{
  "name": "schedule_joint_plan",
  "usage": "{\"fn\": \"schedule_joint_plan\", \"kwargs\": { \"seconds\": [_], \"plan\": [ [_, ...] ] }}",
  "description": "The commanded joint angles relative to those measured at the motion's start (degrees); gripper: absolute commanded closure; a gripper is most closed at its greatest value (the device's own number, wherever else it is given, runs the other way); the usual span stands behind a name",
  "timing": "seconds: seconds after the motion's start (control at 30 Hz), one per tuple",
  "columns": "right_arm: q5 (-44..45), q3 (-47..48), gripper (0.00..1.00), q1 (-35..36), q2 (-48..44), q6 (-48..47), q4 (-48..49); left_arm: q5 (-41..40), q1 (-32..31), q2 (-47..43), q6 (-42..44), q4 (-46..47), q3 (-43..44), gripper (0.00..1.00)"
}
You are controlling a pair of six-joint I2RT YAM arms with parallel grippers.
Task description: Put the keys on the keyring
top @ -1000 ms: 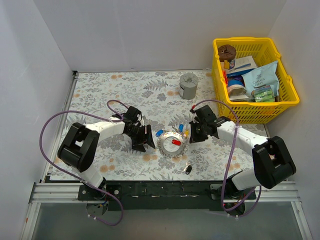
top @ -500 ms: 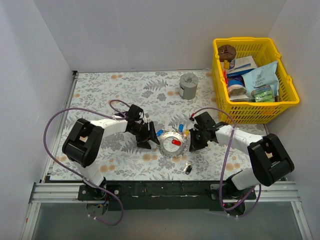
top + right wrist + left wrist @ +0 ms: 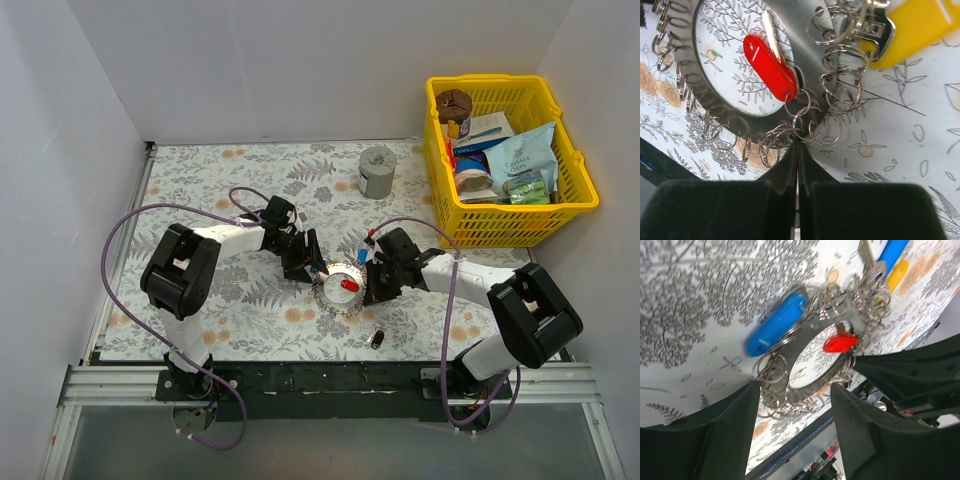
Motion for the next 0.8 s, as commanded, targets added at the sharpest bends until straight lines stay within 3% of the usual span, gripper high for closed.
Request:
{"fn": "schedule_joint_plan", "kwargs": {
  "seconds": [0.0,0.47,0.57,0.77],
  "plan": [
    [0.8,-0.4,0.99,2.8,2.1,1.2,-0.5,-0.3,0.0,1.6,2.0,-1.7,4.5,0.43],
    [0.5,9.7,0.99,10.7,10.0,3.8,-0.2,0.4,0.0,11.1,6.2,-9.8,22.8,0.43],
    [1.2,11.4,0.99,10.7,10.2,3.2,-1.6,-3.5,0.0,12.3,8.9,-14.2,26.3,0.43],
    [3.7,13.8,0.99,10.8,7.1,1.6,-5.5,-19.9,0.0,11.2,13.7,-23.1,33.4,0.41]
  ]
}}
